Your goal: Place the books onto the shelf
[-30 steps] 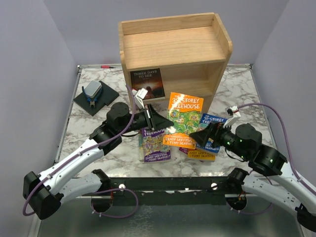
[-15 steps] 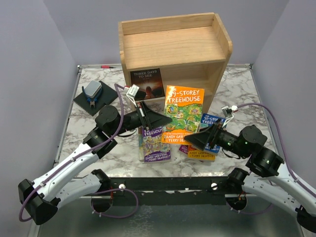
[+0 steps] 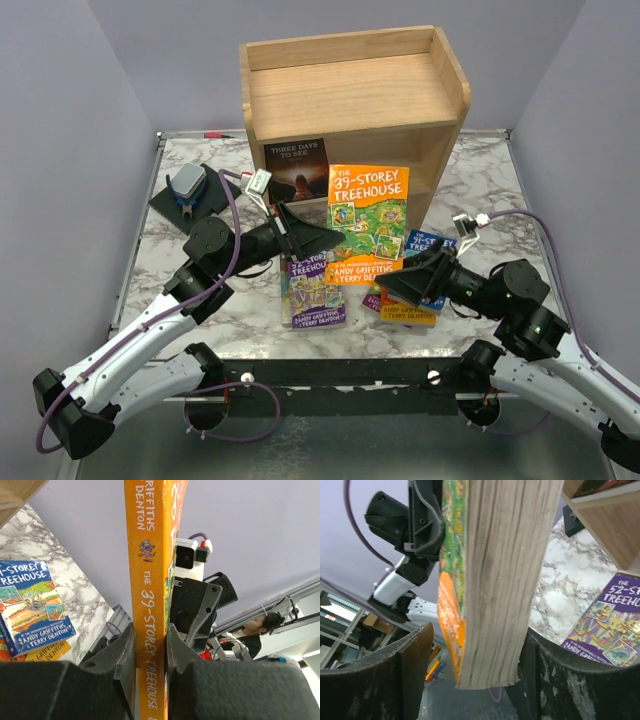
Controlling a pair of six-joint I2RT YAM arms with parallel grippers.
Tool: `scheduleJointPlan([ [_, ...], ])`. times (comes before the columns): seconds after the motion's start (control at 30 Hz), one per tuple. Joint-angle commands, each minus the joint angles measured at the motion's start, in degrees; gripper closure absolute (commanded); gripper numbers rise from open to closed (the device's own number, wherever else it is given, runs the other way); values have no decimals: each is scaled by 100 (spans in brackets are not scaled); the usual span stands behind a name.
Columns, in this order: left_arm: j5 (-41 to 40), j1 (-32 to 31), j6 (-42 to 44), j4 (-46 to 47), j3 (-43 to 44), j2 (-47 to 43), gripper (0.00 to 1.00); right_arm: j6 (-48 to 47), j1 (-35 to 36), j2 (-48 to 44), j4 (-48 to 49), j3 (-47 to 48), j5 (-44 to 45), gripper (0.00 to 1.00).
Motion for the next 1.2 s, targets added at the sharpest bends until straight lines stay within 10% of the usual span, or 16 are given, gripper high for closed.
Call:
scheduleJointPlan([
  [0.0,-281,-20,189,372,123,-172,100,131,19,-179,481,-88,-18,31],
  [0.63,-676,-24,1090,-713,561,121,100,482,19,355,920,74,575,60],
  [0.8,-709,-19,1240,-865,662,209,100,472,19,491,796,233,642,99],
  [1.17,-742,-25,1444,-1070,801,245,96,236,19,286,411,432,891,100],
])
